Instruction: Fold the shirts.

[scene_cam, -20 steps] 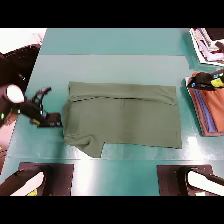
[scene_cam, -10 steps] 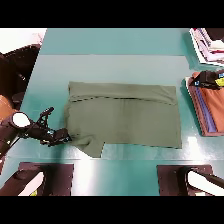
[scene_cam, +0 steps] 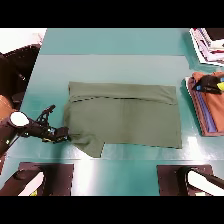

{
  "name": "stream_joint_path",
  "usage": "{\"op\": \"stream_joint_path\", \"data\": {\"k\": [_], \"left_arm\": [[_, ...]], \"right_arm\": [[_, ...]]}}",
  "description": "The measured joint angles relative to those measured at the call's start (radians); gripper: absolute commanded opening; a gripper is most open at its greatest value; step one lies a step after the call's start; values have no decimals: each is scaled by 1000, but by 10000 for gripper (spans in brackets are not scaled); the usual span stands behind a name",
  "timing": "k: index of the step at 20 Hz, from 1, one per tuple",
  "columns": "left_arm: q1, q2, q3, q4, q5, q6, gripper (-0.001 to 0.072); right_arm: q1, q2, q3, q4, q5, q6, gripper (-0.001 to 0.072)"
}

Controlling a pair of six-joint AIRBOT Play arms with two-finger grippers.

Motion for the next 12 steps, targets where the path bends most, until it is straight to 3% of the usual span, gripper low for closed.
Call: {"op": "stream_joint_path", "data": {"k": [8, 12], "left_arm": [[0, 0, 190, 3, -2, 27, 29], [0, 0, 209, 4, 17, 40, 29]], "right_arm": [[-238, 148, -535, -83, 15, -4, 450], [-294, 135, -745, -24, -4, -49, 448]]}}
